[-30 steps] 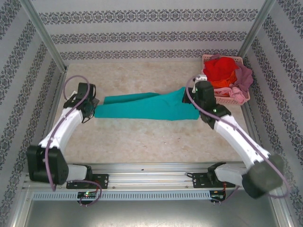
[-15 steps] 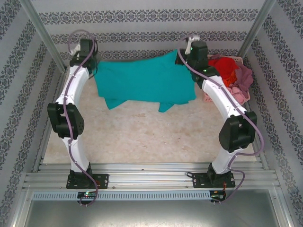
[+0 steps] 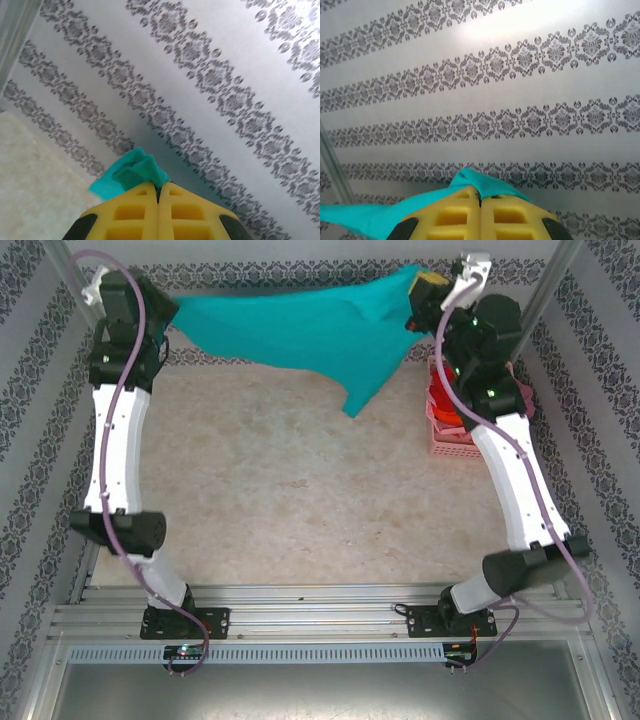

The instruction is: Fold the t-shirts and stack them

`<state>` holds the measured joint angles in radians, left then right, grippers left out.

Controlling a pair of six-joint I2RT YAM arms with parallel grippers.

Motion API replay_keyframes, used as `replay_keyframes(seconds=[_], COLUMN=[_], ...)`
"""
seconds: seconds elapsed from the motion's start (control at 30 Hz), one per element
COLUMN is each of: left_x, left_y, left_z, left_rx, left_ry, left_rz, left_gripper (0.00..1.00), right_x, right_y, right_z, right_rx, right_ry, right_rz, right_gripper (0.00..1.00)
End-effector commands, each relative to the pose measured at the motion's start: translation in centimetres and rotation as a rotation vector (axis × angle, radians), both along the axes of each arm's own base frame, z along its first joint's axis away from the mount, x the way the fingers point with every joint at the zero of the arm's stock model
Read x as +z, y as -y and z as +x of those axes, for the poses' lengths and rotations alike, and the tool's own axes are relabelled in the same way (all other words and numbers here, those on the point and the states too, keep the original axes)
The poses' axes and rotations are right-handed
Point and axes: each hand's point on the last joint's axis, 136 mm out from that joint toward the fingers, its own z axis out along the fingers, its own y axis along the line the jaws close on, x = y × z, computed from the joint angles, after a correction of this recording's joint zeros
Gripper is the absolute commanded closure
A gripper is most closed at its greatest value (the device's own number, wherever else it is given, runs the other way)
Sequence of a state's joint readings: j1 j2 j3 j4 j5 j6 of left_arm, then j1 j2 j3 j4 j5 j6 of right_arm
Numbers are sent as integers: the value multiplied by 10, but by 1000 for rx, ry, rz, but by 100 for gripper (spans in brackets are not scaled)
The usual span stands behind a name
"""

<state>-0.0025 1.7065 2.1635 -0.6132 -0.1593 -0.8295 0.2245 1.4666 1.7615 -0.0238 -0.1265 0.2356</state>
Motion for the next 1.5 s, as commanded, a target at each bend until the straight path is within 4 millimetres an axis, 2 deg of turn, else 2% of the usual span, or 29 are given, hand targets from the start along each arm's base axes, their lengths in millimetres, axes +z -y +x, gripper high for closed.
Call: replay_keyframes(seconds=[0.0, 0.07, 0.2, 0.23, 0.27, 0.3, 0.33, 0.43, 0.53, 0.63, 0.73, 0.97, 1.0, 1.07, 1.1, 1.13, 1.17, 1.2, 1.3, 1.37, 1.47], left_x=[-66, -108, -215, -243, -268, -295, -320, -379, -416, -436, -446, -449, -448, -446, -445, -440, -435, -428, -405, -394, -393], left_y=[-6, -9, -6, -5, -4, -3, -1, -1, -2, -1, -1, -9, -9, -10, -11, -12, -13, -15, -15, -10, -3], left_z=[-18, -42, -87, -98, -108, -119, -131, -157, -174, -185, -195, -215, -216, -217, -217, -217, -217, -216, -205, -194, -185], left_rx=[15, 39, 59, 63, 65, 68, 72, 104, 136, 152, 164, 215, 216, 219, 217, 217, 215, 209, 166, 126, 92], left_ry=[-96, -153, -312, -361, -417, -484, -544, -658, -726, -779, -818, -849, -852, -854, -856, -853, -849, -839, -789, -774, -797], left_rz=[4, -16, -90, -107, -115, -127, -139, -174, -198, -215, -220, -196, -194, -192, -185, -174, -160, -139, -78, -43, -27], left_gripper=[100, 100, 100, 100, 100, 100, 100, 100, 100, 100, 100, 99, 95, 75, 62, 48, 35, 21, 2, 0, 0], right_x=[-69, -128, -252, -296, -319, -353, -379, -436, -473, -491, -498, -499, -497, -493, -490, -484, -479, -471, -450, -443, -444], right_y=[-12, -14, -16, -17, -18, -19, -19, -18, -17, -17, -18, -14, -14, -11, -9, -7, -4, -2, -1, -6, -16], right_z=[-10, -24, -61, -74, -81, -93, -103, -123, -135, -142, -148, -163, -165, -168, -170, -170, -171, -170, -167, -164, -165], right_rx=[81, 105, 109, 108, 111, 111, 97, 50, 19, -5, -15, -37, -35, -43, -44, -48, -57, -64, -62, -53, -44], right_ry=[-128, -247, -508, -611, -664, -745, -808, -932, -1027, -1080, -1115, -1148, -1149, -1147, -1139, -1121, -1103, -1074, -999, -981, -984], right_rz=[-34, -25, -7, 15, 32, 36, 36, 39, 29, 17, 11, 34, 36, 28, 18, 7, -10, -30, -94, -135, -222], right_gripper=[100, 100, 100, 100, 100, 100, 100, 100, 100, 100, 100, 100, 91, 56, 41, 31, 25, 22, 19, 19, 20])
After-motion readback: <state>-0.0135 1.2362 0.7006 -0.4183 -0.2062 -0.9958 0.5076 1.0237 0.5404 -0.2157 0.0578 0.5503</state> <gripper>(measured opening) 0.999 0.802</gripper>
